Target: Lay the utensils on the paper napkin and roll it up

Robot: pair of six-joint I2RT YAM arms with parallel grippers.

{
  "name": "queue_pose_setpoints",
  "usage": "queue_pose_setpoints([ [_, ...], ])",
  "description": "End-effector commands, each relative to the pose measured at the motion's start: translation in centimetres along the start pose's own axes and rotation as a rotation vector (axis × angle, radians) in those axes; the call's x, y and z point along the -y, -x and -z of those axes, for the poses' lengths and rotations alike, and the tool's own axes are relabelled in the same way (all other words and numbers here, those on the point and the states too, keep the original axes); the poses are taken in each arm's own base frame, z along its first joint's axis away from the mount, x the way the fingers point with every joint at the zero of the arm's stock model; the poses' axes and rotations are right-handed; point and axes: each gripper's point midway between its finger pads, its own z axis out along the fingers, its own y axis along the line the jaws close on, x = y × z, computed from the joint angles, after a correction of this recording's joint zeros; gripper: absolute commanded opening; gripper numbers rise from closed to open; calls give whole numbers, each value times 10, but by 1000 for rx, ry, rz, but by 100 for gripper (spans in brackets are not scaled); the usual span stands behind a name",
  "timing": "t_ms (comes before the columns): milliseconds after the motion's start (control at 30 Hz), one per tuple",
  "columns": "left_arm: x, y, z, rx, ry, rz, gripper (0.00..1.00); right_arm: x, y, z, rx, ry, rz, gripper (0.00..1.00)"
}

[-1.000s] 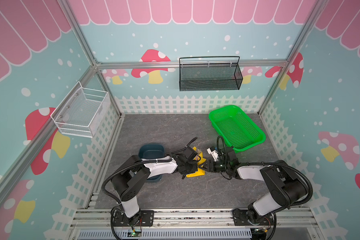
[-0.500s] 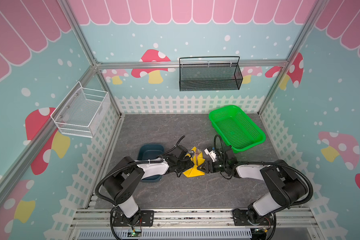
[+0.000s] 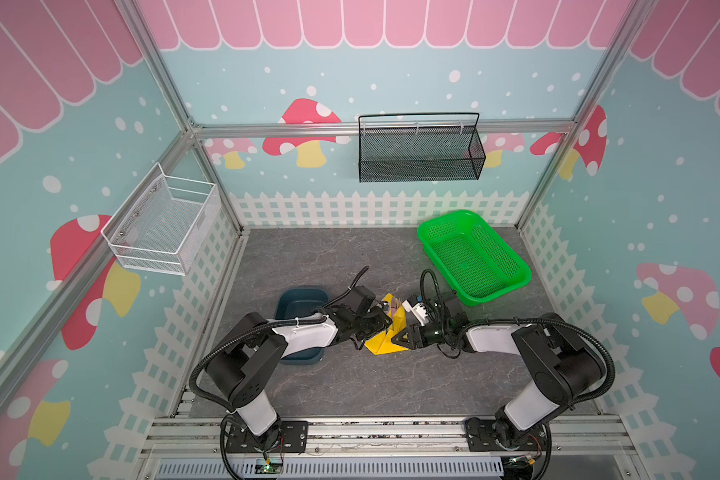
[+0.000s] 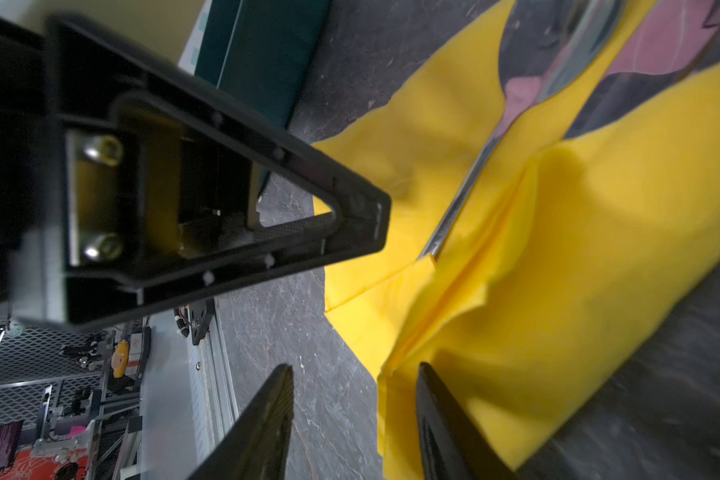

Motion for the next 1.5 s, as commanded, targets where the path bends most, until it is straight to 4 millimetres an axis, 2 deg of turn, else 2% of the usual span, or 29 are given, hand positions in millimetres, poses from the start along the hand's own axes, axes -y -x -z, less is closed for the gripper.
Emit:
queue_pose_setpoints([
  [0,14,9,2,10,-21,-15,50,-8,-4,-3,-23,33,60,52],
  [233,17,11,-4,-13,-1,-42,58,-2,-11,-8,-45,30,47,53],
  [367,12,9,-9,-32,26,-42,65,-2,-12,-8,-46,29,51,53],
  [800,3,2,-22,-99,86,-62,62,1,-11,-9,-39,12,40,54],
  [1033,-4,0,-21,-100,121,-74,46,1,-9,-8,-34,9,40,54],
  [1200,-5,2,-17,-82,138,-91,41,0,-7,-7,-27,8,38,54],
  [1400,-9,1,-16,-87,154,-105,15,-5,1,-2,7,-4,33,54],
  [1467,-9,1,-16,-86,153,-108,10,-4,6,3,37,-35,29,52],
])
